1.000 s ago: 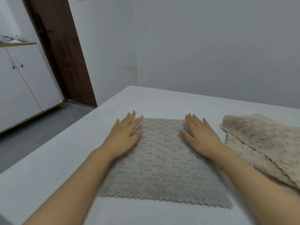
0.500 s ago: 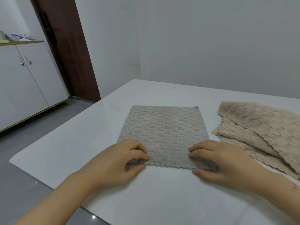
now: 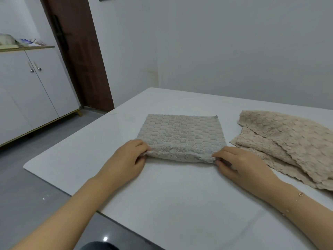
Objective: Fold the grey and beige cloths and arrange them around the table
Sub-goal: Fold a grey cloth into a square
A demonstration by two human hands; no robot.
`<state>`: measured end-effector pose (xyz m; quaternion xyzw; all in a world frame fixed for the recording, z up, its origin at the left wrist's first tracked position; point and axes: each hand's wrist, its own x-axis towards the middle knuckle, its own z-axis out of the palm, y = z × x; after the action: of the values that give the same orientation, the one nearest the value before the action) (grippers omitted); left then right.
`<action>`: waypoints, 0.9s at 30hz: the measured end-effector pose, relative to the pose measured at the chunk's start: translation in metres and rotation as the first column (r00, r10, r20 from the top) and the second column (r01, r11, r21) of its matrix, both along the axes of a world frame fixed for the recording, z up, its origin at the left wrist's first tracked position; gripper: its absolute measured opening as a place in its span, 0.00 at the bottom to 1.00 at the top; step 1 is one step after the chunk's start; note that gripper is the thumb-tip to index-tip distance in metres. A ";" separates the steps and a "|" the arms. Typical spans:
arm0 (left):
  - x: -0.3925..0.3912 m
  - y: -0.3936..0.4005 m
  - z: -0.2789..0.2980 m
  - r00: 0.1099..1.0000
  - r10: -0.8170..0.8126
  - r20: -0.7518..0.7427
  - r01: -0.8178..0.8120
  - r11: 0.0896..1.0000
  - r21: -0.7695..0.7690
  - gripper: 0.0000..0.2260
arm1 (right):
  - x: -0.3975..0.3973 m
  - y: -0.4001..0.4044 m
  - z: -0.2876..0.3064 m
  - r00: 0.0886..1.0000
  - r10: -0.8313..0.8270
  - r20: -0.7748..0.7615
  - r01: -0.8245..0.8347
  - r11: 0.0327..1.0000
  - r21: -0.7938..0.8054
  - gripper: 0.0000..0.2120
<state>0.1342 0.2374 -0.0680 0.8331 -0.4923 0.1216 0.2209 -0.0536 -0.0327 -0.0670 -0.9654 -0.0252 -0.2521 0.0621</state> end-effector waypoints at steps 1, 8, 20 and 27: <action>0.000 0.002 0.002 0.998 0.005 -0.064 -0.007 1.000 -0.027 0.10 | -0.001 0.000 0.001 1.000 0.005 -0.012 -0.005 1.000 -0.008 0.06; -0.026 0.021 0.040 0.823 -0.012 -0.568 -0.043 0.996 -0.082 0.04 | -0.022 -0.005 0.033 0.973 0.119 -0.199 -0.047 0.941 0.335 0.13; 0.024 0.007 0.082 0.667 0.082 -0.741 0.011 0.993 0.120 0.21 | 0.004 -0.016 0.070 0.949 0.077 -0.307 0.189 0.640 0.745 0.10; 0.063 -0.020 0.045 0.639 0.213 -0.739 -0.155 0.977 0.147 0.15 | 0.073 -0.031 0.057 0.877 -0.078 -0.474 0.381 0.715 0.586 0.12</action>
<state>0.1975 0.2170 -0.0234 0.8616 -0.2737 -0.2283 0.3614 0.0196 -0.0635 -0.0097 -0.9048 0.2030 -0.0388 0.3722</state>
